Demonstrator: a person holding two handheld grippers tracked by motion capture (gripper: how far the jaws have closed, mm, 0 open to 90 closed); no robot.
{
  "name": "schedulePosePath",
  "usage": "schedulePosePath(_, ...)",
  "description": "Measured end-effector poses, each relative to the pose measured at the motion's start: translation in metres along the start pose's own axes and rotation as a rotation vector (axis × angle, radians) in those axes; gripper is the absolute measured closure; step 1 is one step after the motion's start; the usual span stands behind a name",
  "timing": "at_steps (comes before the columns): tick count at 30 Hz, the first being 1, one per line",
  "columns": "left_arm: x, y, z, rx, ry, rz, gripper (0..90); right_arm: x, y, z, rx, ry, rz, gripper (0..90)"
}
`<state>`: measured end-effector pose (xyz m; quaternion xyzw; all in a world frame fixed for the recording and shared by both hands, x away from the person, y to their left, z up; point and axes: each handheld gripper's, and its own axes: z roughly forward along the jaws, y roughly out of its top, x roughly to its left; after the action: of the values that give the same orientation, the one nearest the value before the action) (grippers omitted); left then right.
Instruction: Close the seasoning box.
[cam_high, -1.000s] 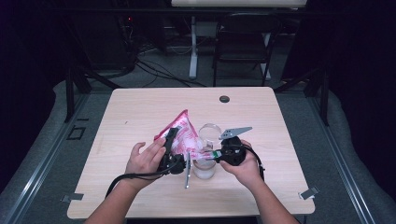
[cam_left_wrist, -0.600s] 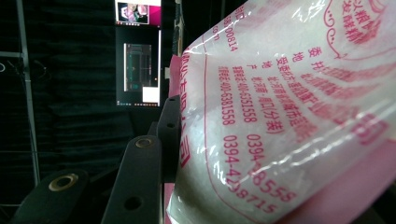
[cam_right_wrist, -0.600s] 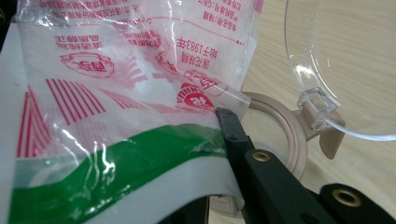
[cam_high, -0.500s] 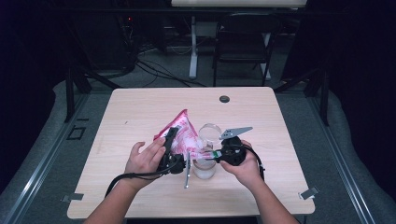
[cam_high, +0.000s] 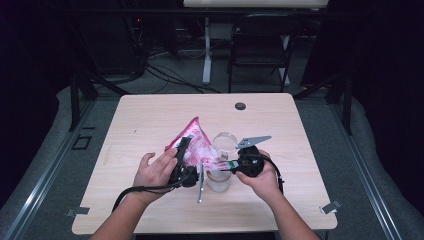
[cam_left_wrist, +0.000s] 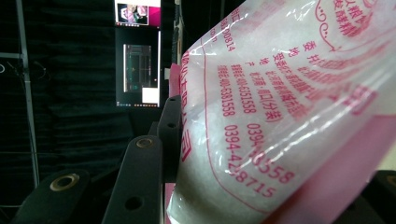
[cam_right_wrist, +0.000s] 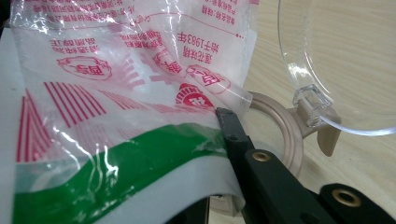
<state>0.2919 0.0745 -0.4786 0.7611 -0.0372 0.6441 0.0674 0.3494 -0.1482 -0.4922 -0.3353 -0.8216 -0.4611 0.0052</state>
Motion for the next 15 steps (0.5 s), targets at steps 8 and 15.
schedulePosePath(8, 0.0005, 0.002, -0.0007, -0.018, 0.014, 0.005, 64.6, -0.0011, -0.0003, 0.0002, 0.002, 0.006, 0.006, 90.0)
schedulePosePath(15, 0.001, 0.0029, -0.0014, -0.023, 0.019, 0.01, 64.6, -0.0013, -0.0009, 0.0015, 0.005, 0.005, 0.009, 90.0)
